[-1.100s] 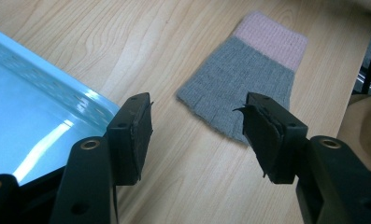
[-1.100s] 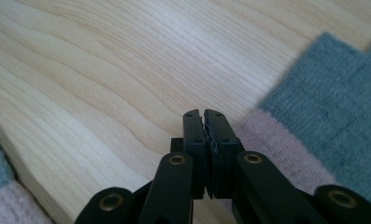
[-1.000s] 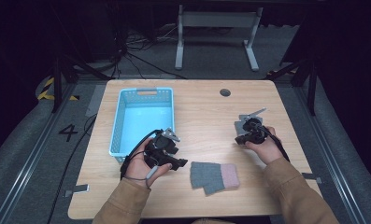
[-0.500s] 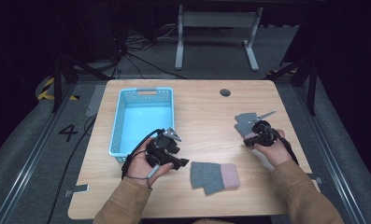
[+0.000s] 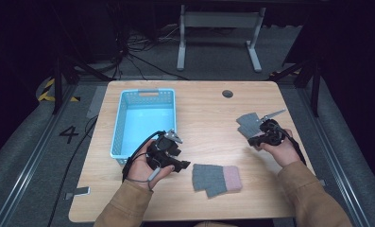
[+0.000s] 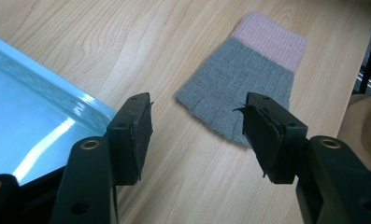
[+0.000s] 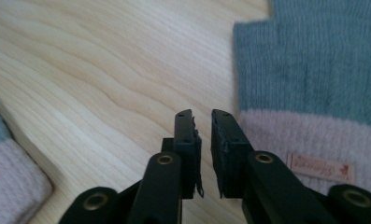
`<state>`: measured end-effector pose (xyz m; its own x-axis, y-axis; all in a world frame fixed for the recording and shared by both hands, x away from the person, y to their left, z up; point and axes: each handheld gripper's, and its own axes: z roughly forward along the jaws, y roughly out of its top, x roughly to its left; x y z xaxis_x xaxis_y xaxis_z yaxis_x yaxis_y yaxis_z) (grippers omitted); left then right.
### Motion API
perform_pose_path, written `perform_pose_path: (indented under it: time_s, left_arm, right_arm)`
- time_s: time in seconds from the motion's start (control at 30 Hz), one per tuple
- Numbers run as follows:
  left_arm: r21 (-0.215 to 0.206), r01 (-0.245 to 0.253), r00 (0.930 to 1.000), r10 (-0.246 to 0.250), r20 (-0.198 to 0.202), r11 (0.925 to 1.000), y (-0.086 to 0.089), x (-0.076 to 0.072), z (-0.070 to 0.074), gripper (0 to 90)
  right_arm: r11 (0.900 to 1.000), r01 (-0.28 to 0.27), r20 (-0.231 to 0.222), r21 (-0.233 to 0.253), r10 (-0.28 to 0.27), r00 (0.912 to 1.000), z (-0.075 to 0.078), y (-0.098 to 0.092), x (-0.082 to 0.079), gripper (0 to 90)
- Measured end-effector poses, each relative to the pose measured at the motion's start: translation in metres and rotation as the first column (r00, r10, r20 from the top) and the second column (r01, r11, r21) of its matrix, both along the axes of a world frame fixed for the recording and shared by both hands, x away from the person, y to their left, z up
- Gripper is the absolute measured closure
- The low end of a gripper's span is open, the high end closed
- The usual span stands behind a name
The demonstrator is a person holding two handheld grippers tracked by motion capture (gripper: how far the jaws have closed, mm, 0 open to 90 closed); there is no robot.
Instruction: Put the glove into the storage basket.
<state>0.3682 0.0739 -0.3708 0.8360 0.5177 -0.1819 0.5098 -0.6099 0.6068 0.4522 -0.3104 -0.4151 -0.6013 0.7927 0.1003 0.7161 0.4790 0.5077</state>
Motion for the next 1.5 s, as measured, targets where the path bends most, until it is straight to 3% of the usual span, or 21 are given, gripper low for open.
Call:
perform_pose_path:
  time_s: [0.13,0.33,0.77,1.03,1.27,1.5]
  left_arm:
    - [0.000,-0.010,1.0000,0.010,-0.001,1.0000,0.003,-0.002,0.000,43.0]
    - [-0.001,-0.025,0.9997,0.025,0.000,0.9997,0.010,-0.005,0.000,43.0]
    - [-0.009,-0.048,0.9988,0.048,0.002,0.9988,0.020,-0.011,0.001,42.9]
    - [-0.012,-0.043,0.9990,0.043,-0.007,0.9990,0.018,-0.008,-0.001,42.8]
    - [-0.019,-0.035,0.9993,0.035,-0.015,0.9992,0.016,-0.007,-0.002,43.2]
    - [-0.022,-0.034,0.9993,0.034,-0.014,0.9992,0.017,-0.006,-0.001,43.3]
  right_arm:
    - [0.999,0.037,0.021,0.026,-0.038,0.9991,0.012,-0.003,0.012,71.0]
    - [0.996,0.090,0.048,0.013,-0.090,0.9948,0.015,-0.008,0.034,58.8]
    - [0.984,0.166,0.020,-0.057,-0.165,0.9861,-0.001,-0.015,0.063,54.6]
    - [0.981,0.171,-0.016,-0.095,-0.173,0.9848,-0.011,-0.012,0.066,61.9]
    - [0.980,0.159,-0.001,-0.122,-0.160,0.9871,-0.012,-0.011,0.065,80.4]
    - [0.980,0.158,-0.001,-0.120,-0.159,0.9872,-0.009,-0.012,0.065,86.0]
